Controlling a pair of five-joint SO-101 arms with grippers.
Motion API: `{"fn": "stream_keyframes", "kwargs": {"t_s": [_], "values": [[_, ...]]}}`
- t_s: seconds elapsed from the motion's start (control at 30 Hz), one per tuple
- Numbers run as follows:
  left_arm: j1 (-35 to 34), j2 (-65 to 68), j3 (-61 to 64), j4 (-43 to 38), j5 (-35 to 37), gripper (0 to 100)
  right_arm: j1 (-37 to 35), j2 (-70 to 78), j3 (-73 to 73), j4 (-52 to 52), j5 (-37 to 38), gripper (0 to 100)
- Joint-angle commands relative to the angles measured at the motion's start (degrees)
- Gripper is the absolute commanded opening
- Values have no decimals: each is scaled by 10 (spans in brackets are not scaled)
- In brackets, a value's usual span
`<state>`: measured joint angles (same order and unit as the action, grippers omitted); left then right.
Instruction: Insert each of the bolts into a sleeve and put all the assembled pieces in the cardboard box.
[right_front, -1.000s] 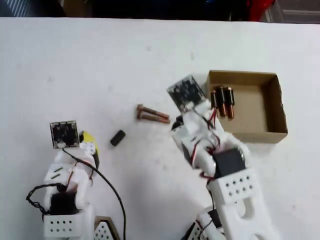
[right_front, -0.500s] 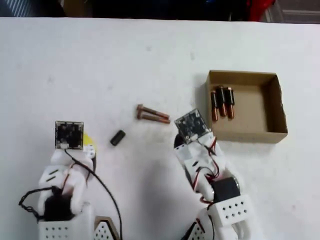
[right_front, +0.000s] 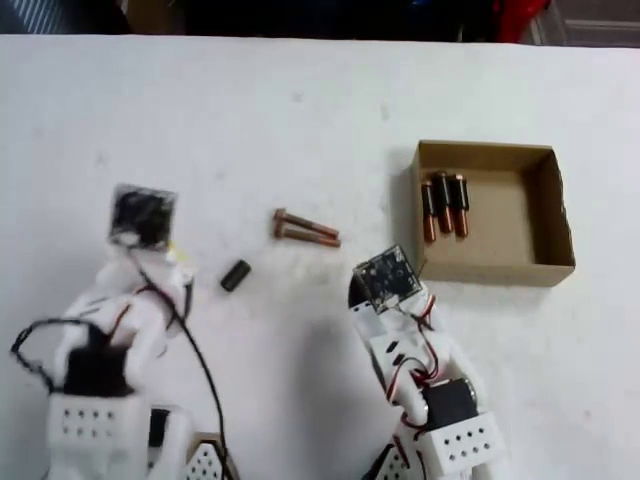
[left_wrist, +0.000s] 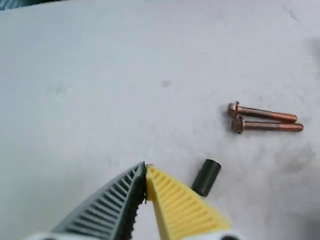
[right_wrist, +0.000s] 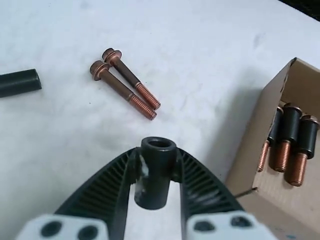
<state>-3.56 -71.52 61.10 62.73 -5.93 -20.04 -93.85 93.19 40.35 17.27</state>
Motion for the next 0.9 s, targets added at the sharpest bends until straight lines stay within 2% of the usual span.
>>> {"fn": "stream_keyframes", "kwargs": {"t_s": [0.0,0.13,0.33,0.67,0.87], "values": [[72,100,-66,0,3,24,4,-54,15,-13,6,17],[112,173,-119,-2,4,24,6,-95,36,-11,6,16],[146,309,-211,2,102,26,4,-93,36,-4,7,16],[161,523,-345,2,183,27,4,-90,36,-4,7,16],[188,589,-375,-3,261,27,6,-92,36,-4,7,16]]}}
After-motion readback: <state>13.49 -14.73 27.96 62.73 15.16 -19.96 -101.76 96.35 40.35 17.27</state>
